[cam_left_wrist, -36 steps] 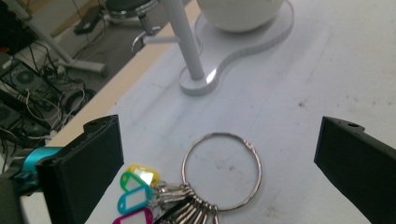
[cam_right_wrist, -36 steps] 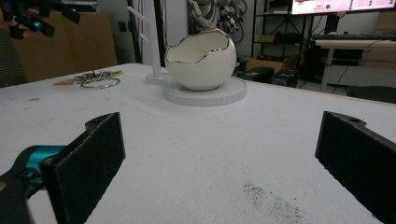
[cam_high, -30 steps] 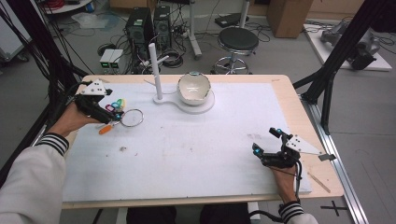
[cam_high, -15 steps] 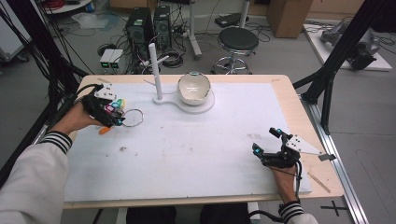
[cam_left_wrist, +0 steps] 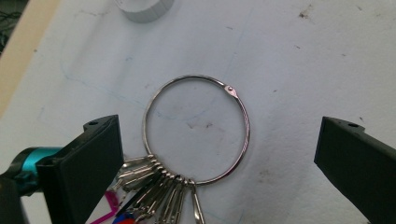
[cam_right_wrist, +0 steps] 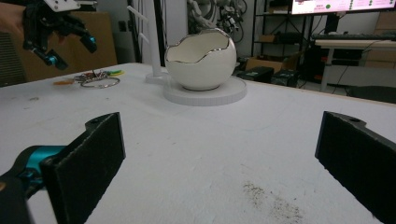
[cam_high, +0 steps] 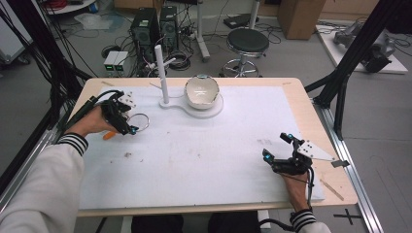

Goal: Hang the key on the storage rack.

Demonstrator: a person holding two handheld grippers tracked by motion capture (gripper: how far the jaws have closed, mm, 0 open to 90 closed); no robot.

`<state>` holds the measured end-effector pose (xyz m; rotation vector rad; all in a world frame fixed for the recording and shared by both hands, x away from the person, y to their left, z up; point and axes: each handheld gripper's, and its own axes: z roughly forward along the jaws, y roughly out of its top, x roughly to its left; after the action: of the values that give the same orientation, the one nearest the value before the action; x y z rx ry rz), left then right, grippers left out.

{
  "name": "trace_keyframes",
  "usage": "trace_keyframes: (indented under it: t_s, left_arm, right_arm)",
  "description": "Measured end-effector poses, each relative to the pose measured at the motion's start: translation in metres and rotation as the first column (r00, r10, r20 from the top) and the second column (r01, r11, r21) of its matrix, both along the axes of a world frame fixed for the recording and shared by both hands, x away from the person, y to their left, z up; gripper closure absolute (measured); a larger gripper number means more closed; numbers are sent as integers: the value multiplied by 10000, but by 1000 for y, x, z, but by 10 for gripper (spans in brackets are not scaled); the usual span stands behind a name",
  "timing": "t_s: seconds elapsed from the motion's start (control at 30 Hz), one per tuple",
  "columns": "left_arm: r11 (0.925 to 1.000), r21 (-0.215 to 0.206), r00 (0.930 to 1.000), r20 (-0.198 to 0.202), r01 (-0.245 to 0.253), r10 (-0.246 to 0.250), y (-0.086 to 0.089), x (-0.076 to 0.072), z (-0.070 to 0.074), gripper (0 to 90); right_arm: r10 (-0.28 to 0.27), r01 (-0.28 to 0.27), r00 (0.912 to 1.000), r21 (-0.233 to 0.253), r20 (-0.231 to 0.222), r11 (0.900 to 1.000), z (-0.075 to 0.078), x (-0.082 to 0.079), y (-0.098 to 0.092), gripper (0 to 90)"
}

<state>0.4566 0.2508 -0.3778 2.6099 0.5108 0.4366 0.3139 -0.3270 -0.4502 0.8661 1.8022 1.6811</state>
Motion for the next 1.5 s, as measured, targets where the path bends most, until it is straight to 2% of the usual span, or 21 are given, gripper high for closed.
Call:
trace_keyframes:
  t_s: [0.1,0.27,0.4,0.53,0.67,0.83,0.87,0.97,1.07,1.1,1.17,1.37,1.43,1.5]
  left_arm:
    - [9999,170,9994,-349,-14,20,-2,1,-6,17]
    - [9998,181,9987,-507,70,-61,-7,1,-10,61]
    - [9993,368,9967,-804,-78,107,-8,3,-13,84]
    - [9993,175,9935,-1080,-339,356,-12,5,-14,111]
    - [9972,406,9907,-1181,-635,679,-14,8,-16,111]
    - [9943,532,9839,-1482,-927,996,-17,9,-18,143]
    - [9940,662,9839,-1501,-875,966,-17,10,-18,158]
    - [9919,668,9803,-1592,-1077,1172,-19,10,-18,181]
    - [9901,831,9786,-1635,-1127,1251,-20,11,-18,268]
    - [9894,786,9770,-1661,-1222,1339,-21,11,-19,268]
    - [9882,961,9753,-1746,-1196,1350,-21,11,-19,314]
    - [9823,1214,9658,-1996,-1430,1653,-24,12,-20,372]
    - [9798,1384,9666,-1925,-1441,1693,-26,13,-19,378]
    - [9806,1346,9669,-1933,-1422,1667,-29,14,-18,387]
  right_arm:
    - [-11,11,10000,17,-9,10000,0,0,0,10]
    - [-22,22,10000,29,-21,10000,0,0,0,10]
    - [-29,29,10000,35,-21,10000,0,0,0,10]
    - [-29,29,10000,43,-19,10000,0,0,0,10]
    - [-14,14,10000,11,-13,10000,0,0,0,10]
    - [-23,24,10000,25,-15,10000,0,0,0,10]
    - [-19,19,10000,16,-12,10000,0,0,0,10]
    - [-18,18,10000,13,-7,10000,0,0,0,10]
    - [-32,32,10000,33,-18,10000,0,0,0,10]
    - [-40,40,10000,25,12,10000,0,0,0,10]
    - [-26,26,10000,28,-22,10000,0,0,0,10]
    - [-30,30,10000,17,-20,10000,0,0,0,10]
    - [-46,46,10000,36,-28,10000,0,0,0,10]
    - [-53,53,10000,27,9,10000,0,0,0,10]
